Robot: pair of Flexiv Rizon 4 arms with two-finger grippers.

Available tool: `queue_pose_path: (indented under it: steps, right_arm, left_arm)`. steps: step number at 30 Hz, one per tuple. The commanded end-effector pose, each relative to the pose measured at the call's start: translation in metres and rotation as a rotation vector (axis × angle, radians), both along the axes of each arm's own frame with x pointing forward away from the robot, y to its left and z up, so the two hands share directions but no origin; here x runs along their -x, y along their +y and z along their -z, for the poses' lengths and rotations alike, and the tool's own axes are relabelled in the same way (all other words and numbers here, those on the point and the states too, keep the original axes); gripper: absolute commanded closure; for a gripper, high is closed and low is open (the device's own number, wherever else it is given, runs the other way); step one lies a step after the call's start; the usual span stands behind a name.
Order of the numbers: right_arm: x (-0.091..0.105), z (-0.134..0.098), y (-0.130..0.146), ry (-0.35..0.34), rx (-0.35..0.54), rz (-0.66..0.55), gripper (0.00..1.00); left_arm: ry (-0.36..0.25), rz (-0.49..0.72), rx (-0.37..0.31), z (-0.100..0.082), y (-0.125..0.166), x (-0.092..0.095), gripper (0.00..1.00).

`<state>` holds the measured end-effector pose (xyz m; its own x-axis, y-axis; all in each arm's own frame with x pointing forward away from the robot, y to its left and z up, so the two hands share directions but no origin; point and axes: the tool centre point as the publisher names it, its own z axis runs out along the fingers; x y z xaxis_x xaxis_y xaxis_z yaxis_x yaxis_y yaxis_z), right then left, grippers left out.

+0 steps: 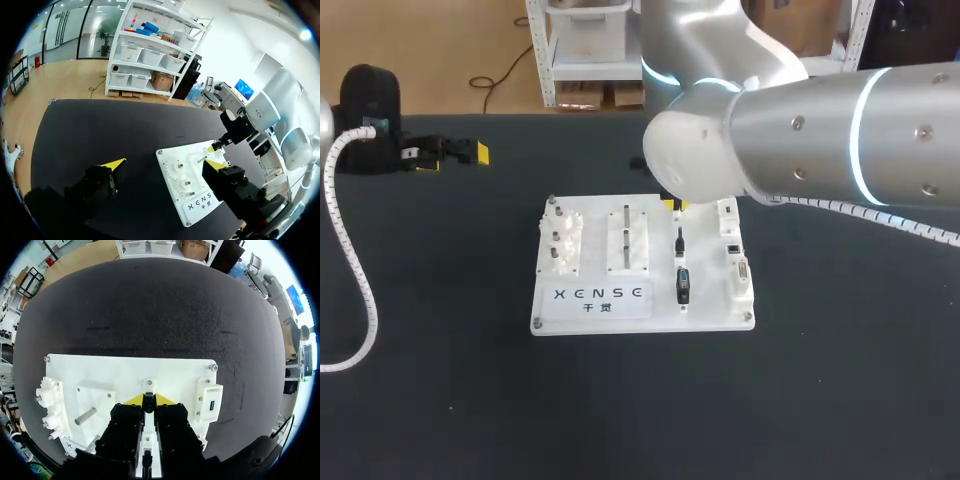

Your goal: Insert the USB connector, Ethernet cable, and multi-pin plug into their matching sockets one by one.

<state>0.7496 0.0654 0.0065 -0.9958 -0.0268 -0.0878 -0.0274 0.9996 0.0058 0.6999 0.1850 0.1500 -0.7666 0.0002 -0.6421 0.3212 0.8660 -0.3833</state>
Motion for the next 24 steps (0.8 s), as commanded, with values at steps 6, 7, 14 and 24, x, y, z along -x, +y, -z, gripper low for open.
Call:
queue_pose_path:
  steps: [6, 7, 14, 24]
  right_arm:
    - [0.006, -0.001, -0.005, -0.022, -0.003, -0.002, 1.0]
    - [0.006, -0.002, -0.005, -0.024, -0.002, -0.003, 1.0]
    - [0.007, -0.008, -0.006, -0.048, -0.005, -0.008, 1.0]
    - [0.004, -0.034, -0.006, -0.102, -0.032, 0.005, 1.0]
  left_arm:
    - [0.0, 0.0, 0.0, 0.0, 0.0, 0.0, 0.0]
    - [0.0, 0.0, 0.0, 0.0, 0.0, 0.0, 0.0]
    - [0.0, 0.0, 0.0, 0.0, 0.0, 0.0, 0.0]
    - [0.0, 0.0, 0.0, 0.0, 0.0, 0.0, 0.0]
